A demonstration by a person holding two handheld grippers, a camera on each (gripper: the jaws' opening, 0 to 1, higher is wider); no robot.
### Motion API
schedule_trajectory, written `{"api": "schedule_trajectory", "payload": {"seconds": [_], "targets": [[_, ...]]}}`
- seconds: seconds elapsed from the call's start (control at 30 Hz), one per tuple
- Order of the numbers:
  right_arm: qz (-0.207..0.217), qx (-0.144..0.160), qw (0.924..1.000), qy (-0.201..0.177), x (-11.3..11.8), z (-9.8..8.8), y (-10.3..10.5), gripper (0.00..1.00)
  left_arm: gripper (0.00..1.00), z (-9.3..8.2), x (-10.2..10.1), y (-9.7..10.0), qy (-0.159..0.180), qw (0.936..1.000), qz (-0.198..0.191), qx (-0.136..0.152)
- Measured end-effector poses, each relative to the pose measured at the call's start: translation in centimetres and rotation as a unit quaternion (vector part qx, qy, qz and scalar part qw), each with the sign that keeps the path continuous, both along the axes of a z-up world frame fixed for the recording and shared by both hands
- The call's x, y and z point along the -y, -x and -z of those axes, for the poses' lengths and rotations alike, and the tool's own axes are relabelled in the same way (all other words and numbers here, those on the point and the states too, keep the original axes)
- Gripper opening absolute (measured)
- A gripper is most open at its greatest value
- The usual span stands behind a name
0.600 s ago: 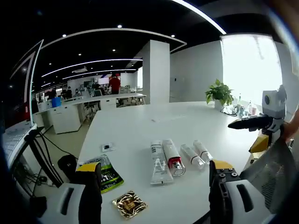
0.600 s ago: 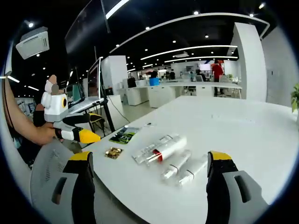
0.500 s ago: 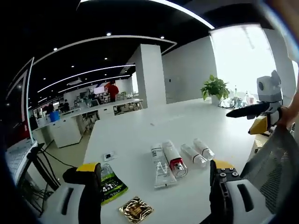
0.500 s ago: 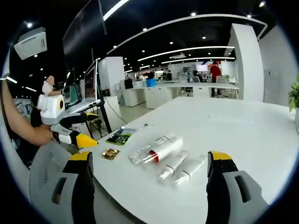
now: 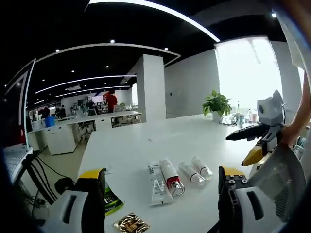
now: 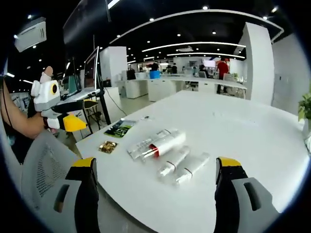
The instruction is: Arrange the skincare products in the storage area until every visible bottle or jar stands upright without overlapping.
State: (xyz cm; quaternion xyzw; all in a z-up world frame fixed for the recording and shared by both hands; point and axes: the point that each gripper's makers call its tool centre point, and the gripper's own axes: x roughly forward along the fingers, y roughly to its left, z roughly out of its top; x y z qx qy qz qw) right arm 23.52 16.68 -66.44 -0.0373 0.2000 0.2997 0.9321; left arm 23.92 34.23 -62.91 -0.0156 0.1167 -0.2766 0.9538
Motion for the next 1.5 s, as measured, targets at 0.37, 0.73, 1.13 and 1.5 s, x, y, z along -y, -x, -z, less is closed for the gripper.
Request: {"api": "schedule_trajectory", "payload": {"seconds": [0.37, 0.73, 1.13, 1.5], "targets": [[0.019, -0.009, 0.9987, 0.048, 0.9, 1.1, -0.2, 0.96, 1.00, 1.7, 1.1, 0.5, 0.014, 0.9980, 0.035, -0.051], [0.005, 0.034, 0.9991, 0.024, 0.4, -0.9, 0.0, 0.95, 1.00, 1.8, 0.3, 0.1, 0.000, 0.9990, 0.020, -0.039], [-0.038, 0.050, 0.9978, 0.023, -1.0, -1.6, 0.6, 0.91, 0.89, -2.7, -1.2, -0.5, -0.024, 0.9972, 0.020, 0.068], [-0.043, 0.045, 0.9979, 0.014, -0.9, -1.6, 0.6, 0.88, 0.13, -10.9, -0.2, -3.0, -0.041, 0.9901, 0.052, 0.124]]}}
